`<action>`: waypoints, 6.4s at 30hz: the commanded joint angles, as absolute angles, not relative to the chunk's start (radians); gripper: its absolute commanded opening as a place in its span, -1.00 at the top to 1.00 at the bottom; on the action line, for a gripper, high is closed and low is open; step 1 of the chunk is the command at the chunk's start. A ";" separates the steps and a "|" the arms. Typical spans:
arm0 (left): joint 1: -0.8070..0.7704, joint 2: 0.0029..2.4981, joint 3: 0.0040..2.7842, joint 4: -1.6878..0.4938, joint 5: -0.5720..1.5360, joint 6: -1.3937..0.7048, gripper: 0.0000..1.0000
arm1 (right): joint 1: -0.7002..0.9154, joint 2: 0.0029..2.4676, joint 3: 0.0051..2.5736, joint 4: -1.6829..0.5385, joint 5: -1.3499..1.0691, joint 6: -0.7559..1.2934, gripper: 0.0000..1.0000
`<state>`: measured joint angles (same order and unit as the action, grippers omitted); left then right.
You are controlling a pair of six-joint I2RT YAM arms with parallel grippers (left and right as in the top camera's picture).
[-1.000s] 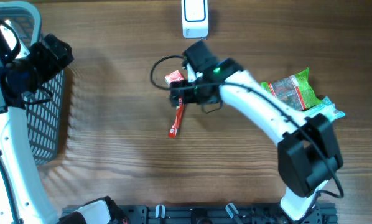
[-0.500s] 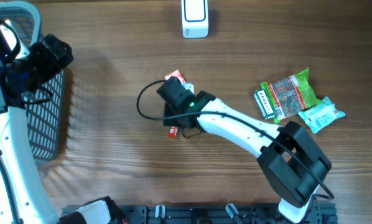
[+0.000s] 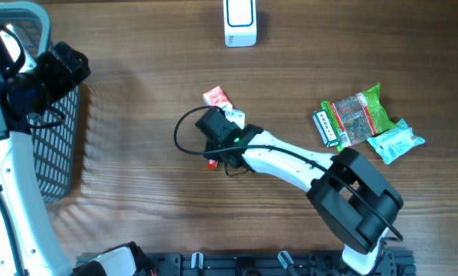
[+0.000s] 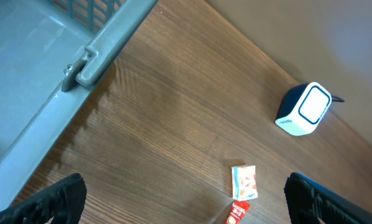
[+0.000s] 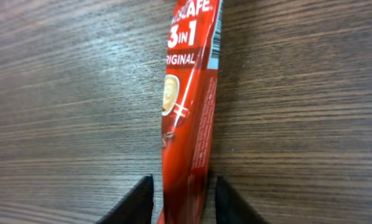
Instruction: Scan the item barcode
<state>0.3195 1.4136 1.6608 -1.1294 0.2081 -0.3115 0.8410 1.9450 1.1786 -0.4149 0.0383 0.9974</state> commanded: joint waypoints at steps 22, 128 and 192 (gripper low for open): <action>0.316 1.413 1.669 -1.127 0.220 -0.295 -1.00 | 0.624 1.651 1.156 -0.857 0.450 0.418 0.91; 0.316 1.413 1.669 -1.127 0.220 -0.295 -1.00 | 0.741 2.046 1.164 -0.871 0.612 0.385 0.91; 0.316 1.413 1.669 -1.127 0.220 -0.295 -1.00 | 0.249 1.714 1.091 -0.680 -0.019 0.030 0.68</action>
<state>0.3195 1.4136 1.6608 -1.1294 0.2081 -0.3115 0.2474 1.6630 1.1515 -0.7151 -0.0601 0.0418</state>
